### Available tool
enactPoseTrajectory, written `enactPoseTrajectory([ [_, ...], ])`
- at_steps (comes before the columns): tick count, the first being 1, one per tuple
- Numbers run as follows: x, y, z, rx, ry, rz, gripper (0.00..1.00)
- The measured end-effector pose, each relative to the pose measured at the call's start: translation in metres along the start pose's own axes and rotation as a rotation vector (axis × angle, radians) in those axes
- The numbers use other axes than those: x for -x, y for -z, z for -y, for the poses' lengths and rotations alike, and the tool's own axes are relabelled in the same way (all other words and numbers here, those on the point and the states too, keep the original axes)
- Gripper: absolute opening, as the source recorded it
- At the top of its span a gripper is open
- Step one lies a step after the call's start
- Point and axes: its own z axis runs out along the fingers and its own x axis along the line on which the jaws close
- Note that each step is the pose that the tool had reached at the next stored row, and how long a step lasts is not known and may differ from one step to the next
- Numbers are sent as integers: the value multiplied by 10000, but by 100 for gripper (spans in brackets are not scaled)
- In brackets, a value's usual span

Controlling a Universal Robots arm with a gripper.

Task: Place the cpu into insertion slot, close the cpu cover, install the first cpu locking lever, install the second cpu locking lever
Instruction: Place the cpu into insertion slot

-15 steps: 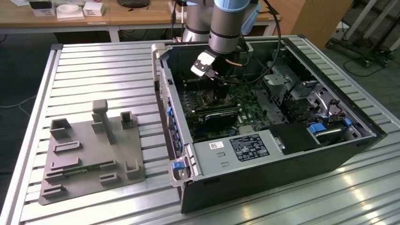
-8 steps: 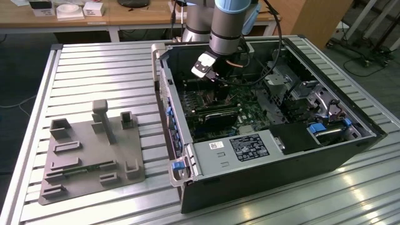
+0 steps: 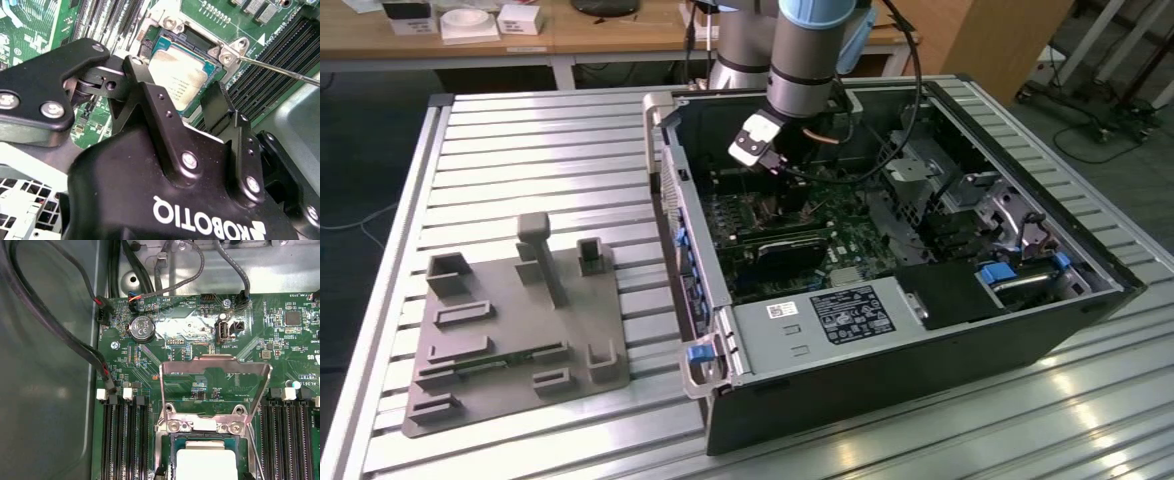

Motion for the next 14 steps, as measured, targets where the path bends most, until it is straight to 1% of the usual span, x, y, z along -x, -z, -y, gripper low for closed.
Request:
enactPoseTrajectory([
  [2, 1, 1, 0, 0, 0, 6, 65],
  [3, 0, 3, 0, -1, -1, 5, 58],
  [4, 0, 6, -1, 3, -1, 12, 58],
  [5, 2, 10, 0, 1, -2, 27, 55],
  [8, 4, 10, 1, -3, -64, 49, 55],
  [14, 4, 7, 0, -5, -112, 52, 55],
])
